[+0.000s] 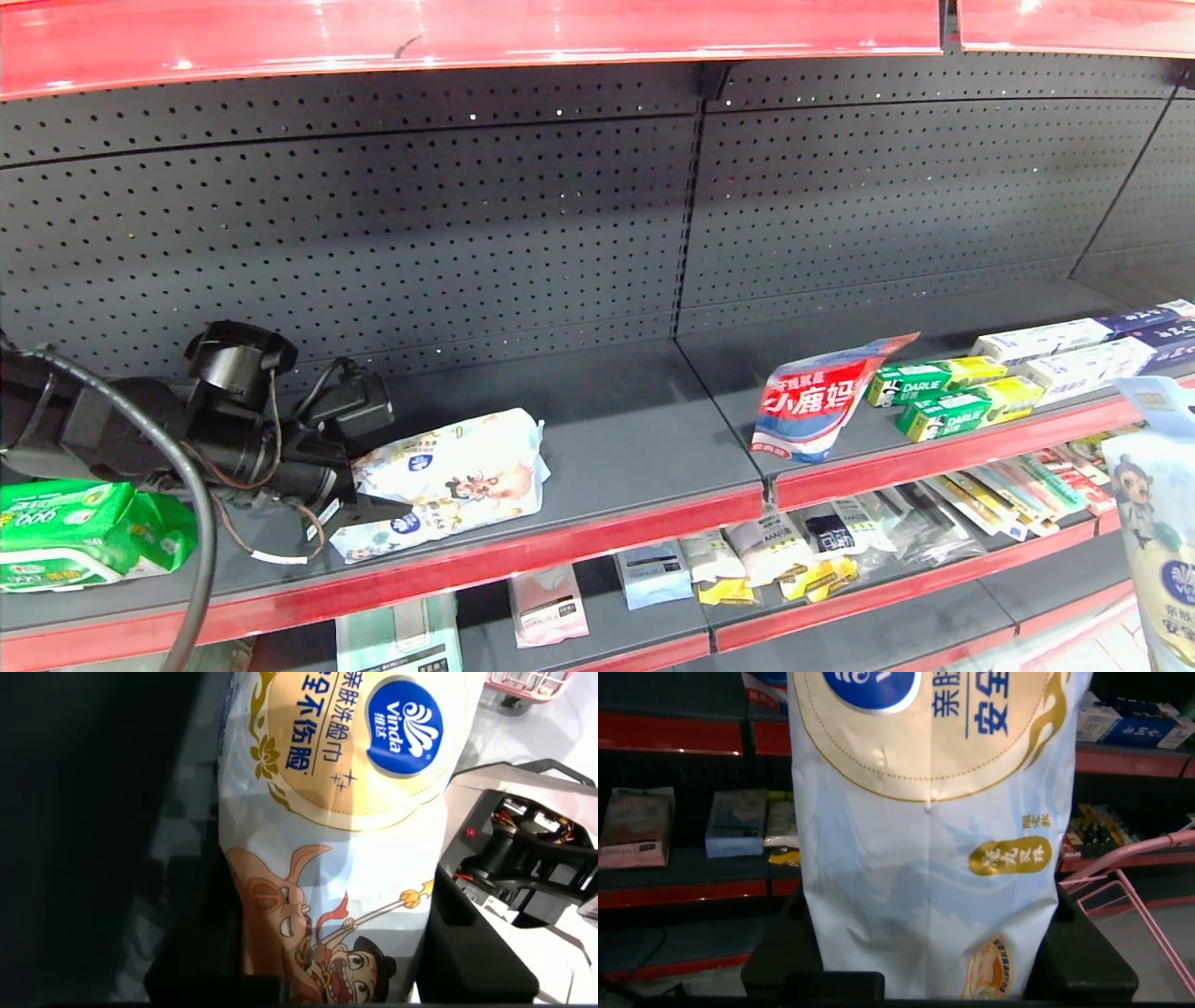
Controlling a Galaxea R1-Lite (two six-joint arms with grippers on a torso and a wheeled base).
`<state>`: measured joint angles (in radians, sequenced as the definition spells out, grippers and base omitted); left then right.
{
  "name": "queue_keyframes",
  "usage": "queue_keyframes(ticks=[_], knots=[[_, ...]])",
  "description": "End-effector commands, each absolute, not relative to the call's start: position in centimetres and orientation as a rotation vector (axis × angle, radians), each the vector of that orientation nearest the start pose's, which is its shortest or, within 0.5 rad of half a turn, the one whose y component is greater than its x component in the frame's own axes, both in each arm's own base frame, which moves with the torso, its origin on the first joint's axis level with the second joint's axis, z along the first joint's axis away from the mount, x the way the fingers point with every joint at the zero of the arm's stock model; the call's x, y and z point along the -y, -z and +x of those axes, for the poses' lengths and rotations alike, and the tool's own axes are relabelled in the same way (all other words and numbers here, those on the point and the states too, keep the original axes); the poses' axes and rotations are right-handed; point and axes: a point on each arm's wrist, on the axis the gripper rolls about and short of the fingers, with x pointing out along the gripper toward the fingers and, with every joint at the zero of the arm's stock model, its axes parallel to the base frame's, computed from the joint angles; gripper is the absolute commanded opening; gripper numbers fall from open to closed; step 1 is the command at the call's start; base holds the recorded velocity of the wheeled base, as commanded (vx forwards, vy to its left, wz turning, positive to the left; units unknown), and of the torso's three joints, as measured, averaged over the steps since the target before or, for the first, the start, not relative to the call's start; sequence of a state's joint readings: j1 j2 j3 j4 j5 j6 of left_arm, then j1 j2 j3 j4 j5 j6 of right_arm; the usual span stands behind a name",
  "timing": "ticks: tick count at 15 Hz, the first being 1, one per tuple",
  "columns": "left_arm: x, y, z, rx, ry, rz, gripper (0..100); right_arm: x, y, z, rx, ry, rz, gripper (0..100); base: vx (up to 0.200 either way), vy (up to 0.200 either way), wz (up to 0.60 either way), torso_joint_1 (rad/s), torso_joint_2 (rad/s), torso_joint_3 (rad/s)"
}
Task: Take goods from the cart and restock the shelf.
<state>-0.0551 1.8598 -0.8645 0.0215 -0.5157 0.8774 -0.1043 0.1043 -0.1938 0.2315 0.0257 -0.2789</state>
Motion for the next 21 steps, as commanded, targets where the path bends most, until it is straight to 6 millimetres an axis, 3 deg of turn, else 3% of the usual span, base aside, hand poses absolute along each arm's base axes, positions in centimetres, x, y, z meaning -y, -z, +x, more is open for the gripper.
queue_keyframes(ticks=[1,2,3,8,13,18,20,21], knots=[[2.8,-9.6,29.7,-0.701,0.906,0.544,0,-0.4,-10.8,-2.9,-0.152,0.058,-0.269,0,0.0,0.0,0.0,0.0,0.0,0.0],[2.7,-9.6,29.6,-0.701,0.904,0.543,0,-0.4,-10.8,-2.9,-0.152,0.058,-0.269,0,0.0,0.0,0.0,0.0,0.0,0.0],[2.7,-9.7,29.6,-0.7,0.904,0.542,100,-0.4,-10.8,-3.0,-0.151,0.058,-0.269,0,0.0,0.0,0.0,0.0,0.0,0.0],[2.8,-10.8,29.2,-0.678,0.886,0.519,100,-0.4,-10.7,-2.9,-0.153,0.059,-0.269,0,0.0,0.0,0.0,0.0,0.0,0.0],[2.8,-13.8,27.9,-0.628,0.82,0.418,100,-0.4,-10.5,-2.9,-0.159,0.058,-0.269,0,0.0,0.0,0.0,0.0,0.0,0.0],[2.7,-15.9,27.4,-0.498,0.795,0.437,100,-0.3,-10.5,-2.9,-0.161,0.066,-0.271,0,0.0,0.0,0.0,0.0,0.0,0.0],[2.5,-16.2,27.7,-0.394,0.65,0.384,100,-0.3,-10.8,-2.8,-0.166,0.055,-0.272,0,0.0,0.0,0.0,0.0,0.0,0.0],[2.3,-16.1,27.6,-0.353,0.487,0.35,100,-0.3,-11.2,-2.5,-0.183,0.045,-0.271,0,0.0,0.0,0.0,0.0,0.0,0.0]])
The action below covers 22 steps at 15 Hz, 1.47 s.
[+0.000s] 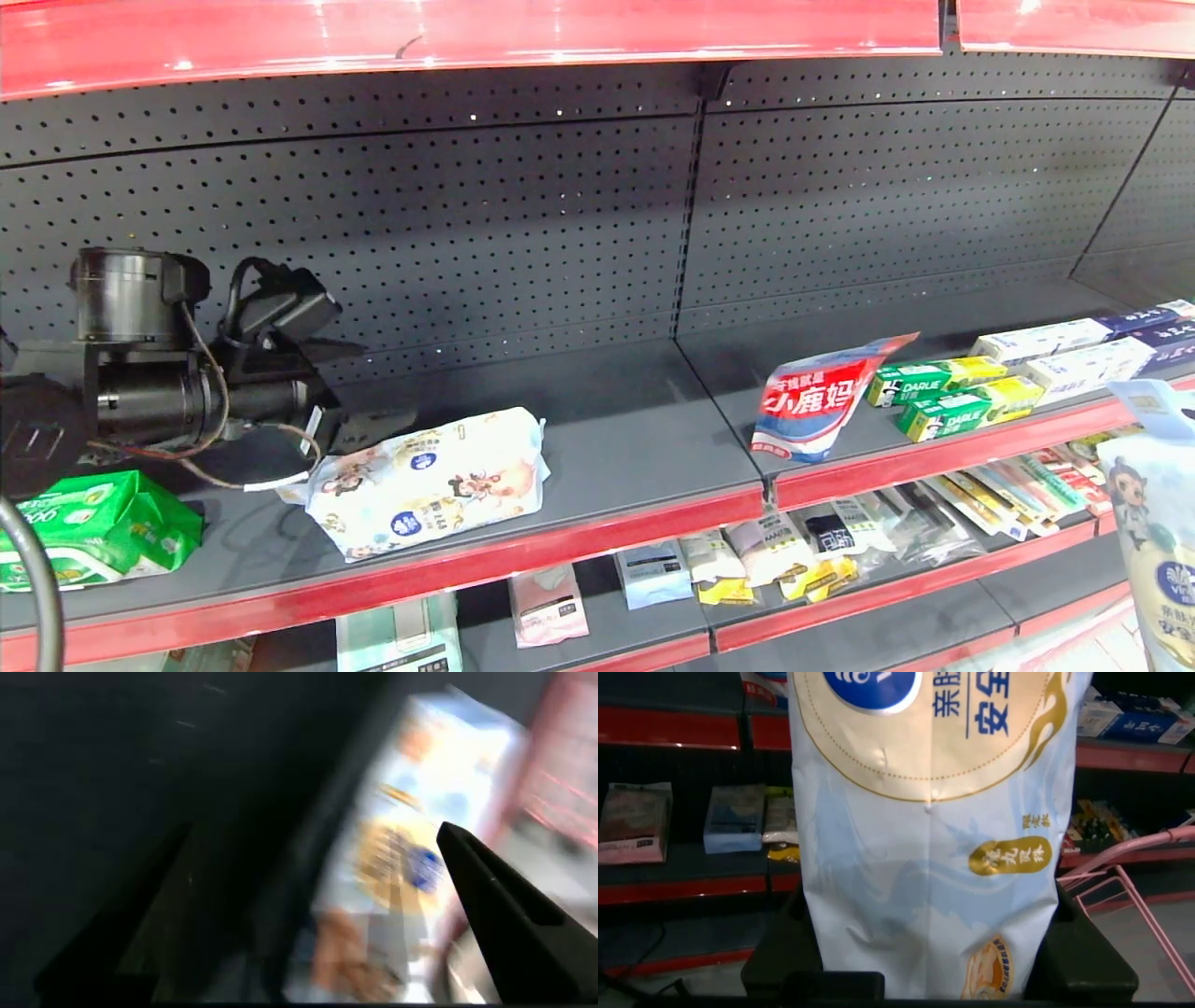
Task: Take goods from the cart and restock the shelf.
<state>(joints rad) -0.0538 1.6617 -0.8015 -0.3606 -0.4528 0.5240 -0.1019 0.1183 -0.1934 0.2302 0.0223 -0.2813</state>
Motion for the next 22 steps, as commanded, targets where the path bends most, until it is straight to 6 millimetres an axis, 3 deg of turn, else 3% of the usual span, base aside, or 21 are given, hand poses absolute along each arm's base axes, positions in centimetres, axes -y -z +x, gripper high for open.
queue_keyframes(ticks=[1,2,4,8,9,10,11,13,15,18,22], knots=[[2.2,-15.9,27.4,-0.324,0.351,0.322,100,-0.3,-11.7,-2.3,-0.195,0.05,-0.269,0,0.0,0.0,0.0,0.0,0.0,0.0],[2.0,-15.6,27.0,-0.301,0.241,0.293,100,-0.3,-12.3,-2.1,-0.206,0.061,-0.27,0,0.0,0.0,0.0,0.0,0.0,0.0],[1.6,-15.3,22.3,-0.272,0.202,0.213,100,-0.1,-14.6,-0.5,-0.286,0.064,-0.269,0,0.0,0.0,0.0,0.0,0.0,0.0],[1.3,-16.2,12.2,-0.205,0.32,0.172,100,-0.1,-15.6,1.4,-0.364,-0.089,-0.29,0,0.0,0.0,0.0,0.0,0.0,0.0],[1.2,-16.6,8.9,-0.221,0.355,0.165,100,-0.1,-15.6,1.9,-0.386,-0.131,-0.317,0,0.0,0.0,0.0,0.0,0.0,0.0],[1.1,-16.8,7.5,-0.232,0.369,0.162,100,-0.2,-15.7,2.1,-0.394,-0.143,-0.325,0,0.0,0.0,0.0,0.0,0.0,0.0],[0.9,-17.1,3.7,-0.265,0.403,0.152,100,-0.2,-16.3,2.8,-0.405,-0.169,-0.332,0,0.0,0.0,0.0,0.0,0.0,0.0],[0.7,-17.2,-1.2,-0.314,0.424,0.139,100,-0.3,-17.4,3.8,-0.407,-0.185,-0.336,0,0.0,0.0,0.0,0.0,0.0,0.0],[0.6,-16.6,-2.7,-0.282,0.421,0.139,100,-0.5,-18.7,4.6,-0.396,-0.216,-0.343,0,0.0,0.0,0.0,0.0,0.0,0.0],[0.6,-16.4,-2.8,-0.281,0.414,0.139,100,-0.7,-19.5,5.3,-0.393,-0.244,-0.347,0,0.0,0.0,0.0,0.0,0.0,0.0],[0.6,-15.7,-2.7,-0.295,0.414,0.14,100,-0.9,-19.8,5.6,-0.385,-0.263,-0.35,0,0.0,0.0,0.6,0.004,0.0,-0.002]])
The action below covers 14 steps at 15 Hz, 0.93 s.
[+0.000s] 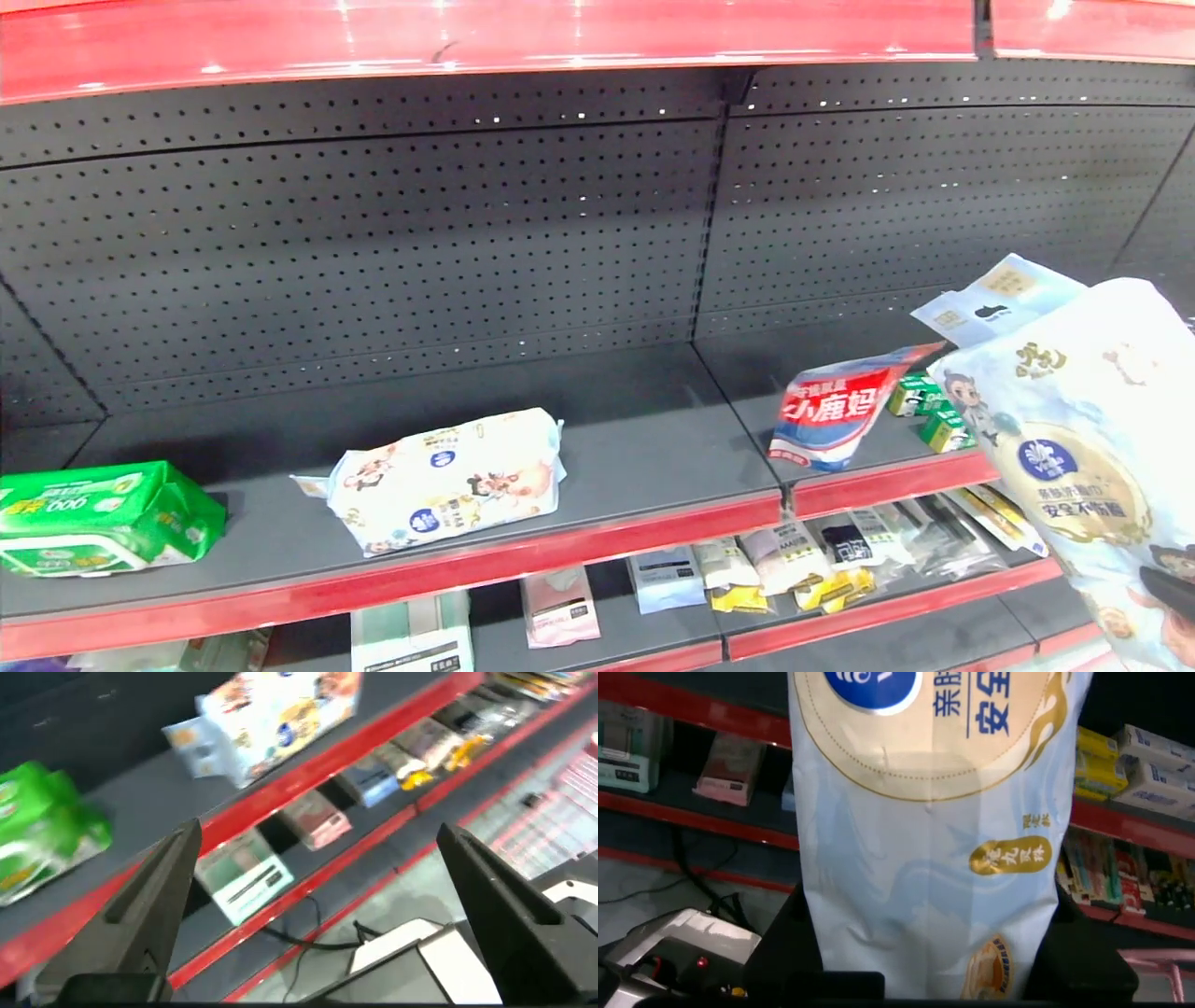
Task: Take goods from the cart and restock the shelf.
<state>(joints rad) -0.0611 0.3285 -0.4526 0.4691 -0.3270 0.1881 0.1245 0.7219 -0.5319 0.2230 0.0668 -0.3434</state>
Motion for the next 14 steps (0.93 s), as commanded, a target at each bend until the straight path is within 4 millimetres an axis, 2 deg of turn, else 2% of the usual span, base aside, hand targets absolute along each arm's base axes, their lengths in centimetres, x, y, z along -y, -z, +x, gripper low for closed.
queue_keyframes(ticks=[1,10,13,14], knots=[[0.6,-15.7,-2.8,-0.291,0.414,0.141,100,-0.9,-19.8,5.6,-0.385,-0.263,-0.35,0,0.0,0.0,0.6,0.007,0.0,0.002],[0.5,-14.6,-3.2,-0.286,0.416,0.143,100,-0.9,-20.2,5.9,-0.385,-0.264,-0.35,0,0.0,0.0,0.6,0.003,0.0,0.001],[0.5,-14.4,-3.4,-0.277,0.418,0.143,100,-1.0,-20.4,6.9,-0.414,-0.269,-0.354,0,0.0,0.0,0.6,0.004,0.0,0.001],[0.5,-14.0,-3.5,-0.275,0.418,0.144,100,-1.1,-20.4,7.5,-0.432,-0.272,-0.354,0,0.0,0.0,0.0,0.0,0.0,0.0]])
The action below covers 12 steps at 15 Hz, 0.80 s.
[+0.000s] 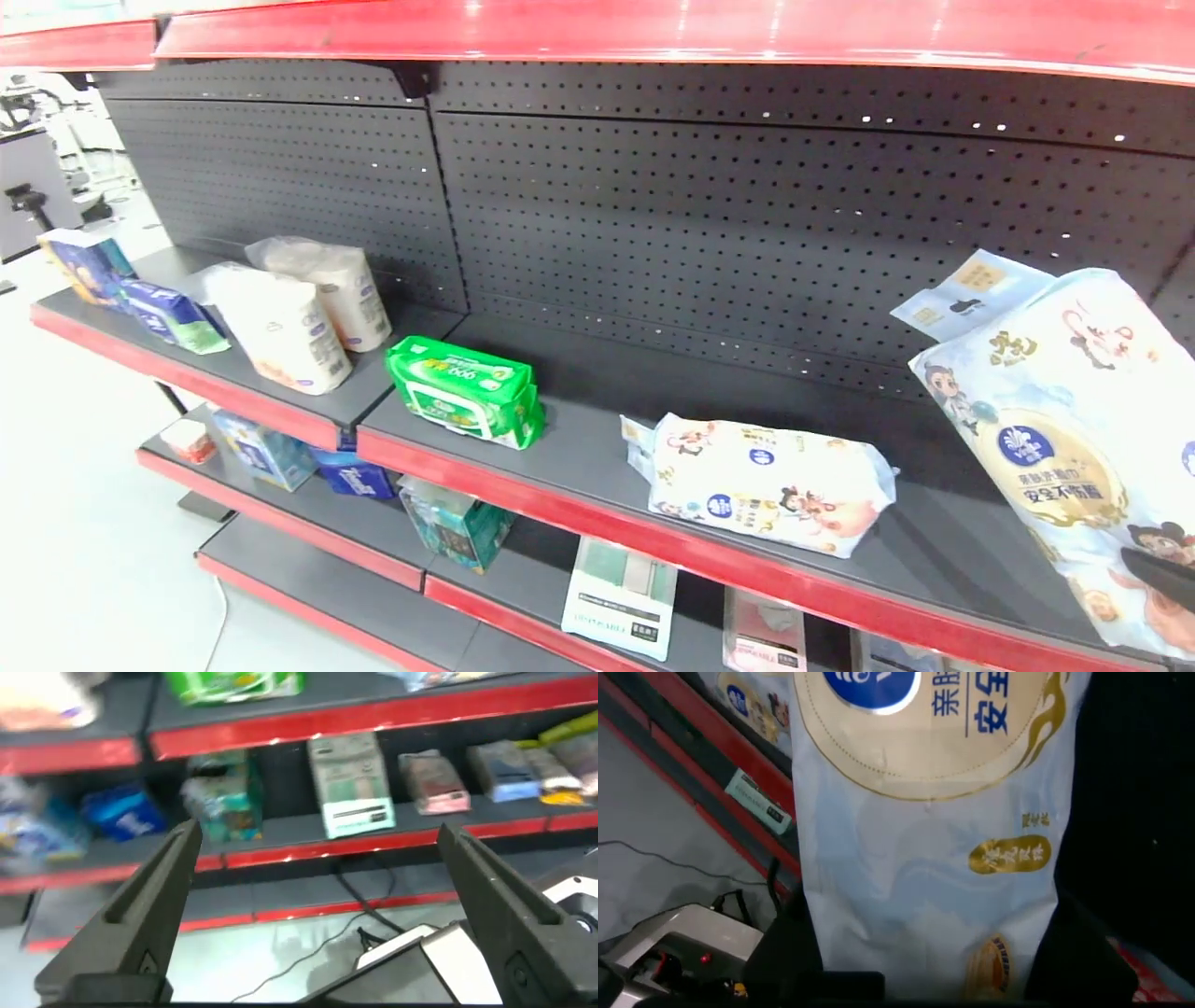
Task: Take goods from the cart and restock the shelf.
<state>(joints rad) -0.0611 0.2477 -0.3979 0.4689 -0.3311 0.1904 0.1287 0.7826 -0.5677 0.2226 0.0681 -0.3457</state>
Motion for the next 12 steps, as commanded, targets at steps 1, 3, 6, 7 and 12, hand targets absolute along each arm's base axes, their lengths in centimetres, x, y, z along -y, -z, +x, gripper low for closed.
queue_keyframes(ticks=[1,3,6,7,12], knots=[[0.5,-13.6,-3.6,-0.268,0.416,0.145,100,-1.3,-20.4,8.6,-0.455,-0.276,-0.354,0,0.0,0.0,0.0,0.0,0.0,0.0],[0.5,-12.8,-3.9,-0.259,0.412,0.147,100,-1.6,-20.0,10.9,-0.484,-0.282,-0.353,0,0.0,0.0,0.0,0.0,0.0,0.0],[0.4,-12.0,-4.3,-0.242,0.398,0.15,100,-2.1,-19.6,14.7,-0.504,-0.356,-0.359,0,0.0,0.0,0.0,0.0,0.0,0.0],[0.4,-12.0,-4.3,-0.241,0.397,0.15,100,-2.1,-19.6,14.8,-0.505,-0.356,-0.361,0,0.0,0.0,0.0,0.0,0.0,0.0],[0.4,-10.6,-4.0,-0.207,0.368,0.073,100,-1.4,-19.7,19.1,-0.552,-0.366,-0.43,0,0.0,0.0,0.0,0.0,0.0,0.0]])
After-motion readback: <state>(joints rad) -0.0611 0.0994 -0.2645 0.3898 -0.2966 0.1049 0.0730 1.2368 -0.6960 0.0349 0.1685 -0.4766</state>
